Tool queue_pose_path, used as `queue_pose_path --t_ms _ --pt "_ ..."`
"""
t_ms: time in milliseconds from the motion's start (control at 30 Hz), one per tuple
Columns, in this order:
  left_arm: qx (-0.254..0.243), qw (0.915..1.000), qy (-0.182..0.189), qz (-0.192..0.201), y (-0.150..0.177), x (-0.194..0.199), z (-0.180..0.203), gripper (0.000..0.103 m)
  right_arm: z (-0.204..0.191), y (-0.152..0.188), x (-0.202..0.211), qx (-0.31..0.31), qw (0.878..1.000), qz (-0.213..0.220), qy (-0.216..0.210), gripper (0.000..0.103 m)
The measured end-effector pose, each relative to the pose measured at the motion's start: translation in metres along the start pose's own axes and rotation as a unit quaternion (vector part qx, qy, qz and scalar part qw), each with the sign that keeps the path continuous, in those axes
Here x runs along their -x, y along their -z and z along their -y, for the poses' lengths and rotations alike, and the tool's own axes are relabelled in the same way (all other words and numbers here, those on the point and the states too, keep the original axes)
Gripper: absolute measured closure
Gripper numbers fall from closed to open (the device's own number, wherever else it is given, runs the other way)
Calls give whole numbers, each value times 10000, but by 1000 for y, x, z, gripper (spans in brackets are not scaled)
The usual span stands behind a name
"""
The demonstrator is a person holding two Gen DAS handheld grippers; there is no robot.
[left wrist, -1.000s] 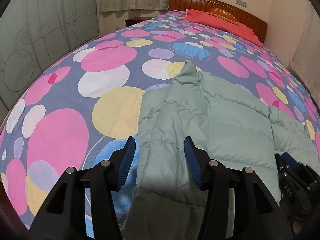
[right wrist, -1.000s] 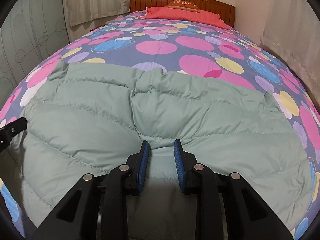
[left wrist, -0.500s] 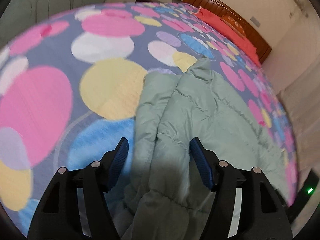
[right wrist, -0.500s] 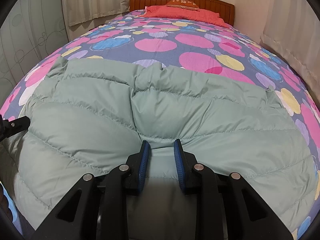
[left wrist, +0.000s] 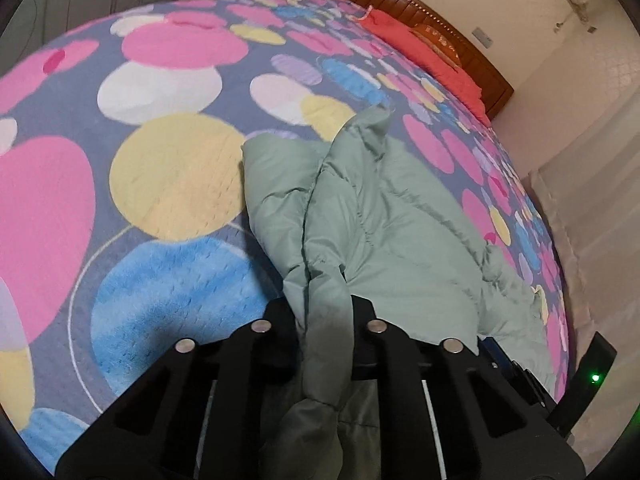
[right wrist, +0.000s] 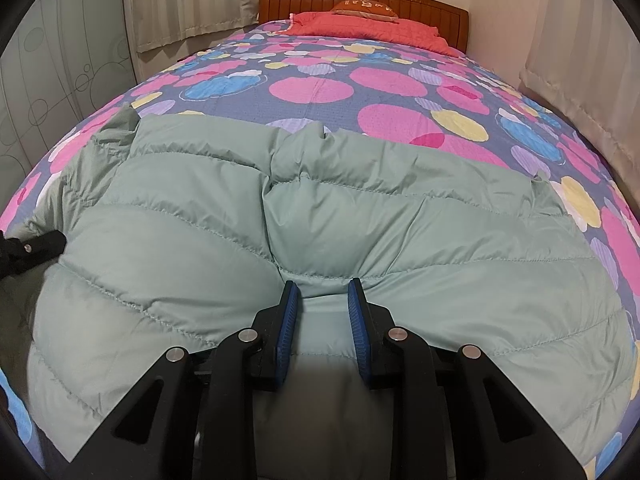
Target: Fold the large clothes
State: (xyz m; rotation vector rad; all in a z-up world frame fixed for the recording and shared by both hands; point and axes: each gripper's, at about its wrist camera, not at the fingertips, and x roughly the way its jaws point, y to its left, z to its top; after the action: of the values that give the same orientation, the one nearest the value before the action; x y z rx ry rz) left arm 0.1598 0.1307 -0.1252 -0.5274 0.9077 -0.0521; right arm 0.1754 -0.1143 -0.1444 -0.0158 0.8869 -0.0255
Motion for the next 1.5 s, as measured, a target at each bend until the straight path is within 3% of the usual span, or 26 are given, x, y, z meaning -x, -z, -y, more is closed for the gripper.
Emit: queue_pose_path --t_ms 433,467,500,567,833,1033,1200,1500 --pt "-269 9985 29 483 -9 40 37 94 12 -2 8 -166 9998 66 -128 76" --pt "-315 9981 61 526 -10 45 43 94 15 -2 11 -210 9996 77 -160 74" --pt "-379 9976 89 578 -11 51 51 94 18 -3 16 -249 9995 102 -182 65" --pt "-484 9966 135 647 -11 58 63 94 28 -2 28 -314 9990 241 -193 56" --pt "-1212 9884 263 878 1 76 139 94 104 9 70 -747 9959 504 -17 55" --pt "-1797 9796 407 799 23 65 206 94 169 27 89 -1202 9906 574 319 55" --pt "-2240 9722 493 470 60 35 257 94 221 49 95 -1568 9839 528 681 55" --pt "-2771 9602 339 -37 121 -17 298 94 276 89 80 -2061 9734 149 989 55"
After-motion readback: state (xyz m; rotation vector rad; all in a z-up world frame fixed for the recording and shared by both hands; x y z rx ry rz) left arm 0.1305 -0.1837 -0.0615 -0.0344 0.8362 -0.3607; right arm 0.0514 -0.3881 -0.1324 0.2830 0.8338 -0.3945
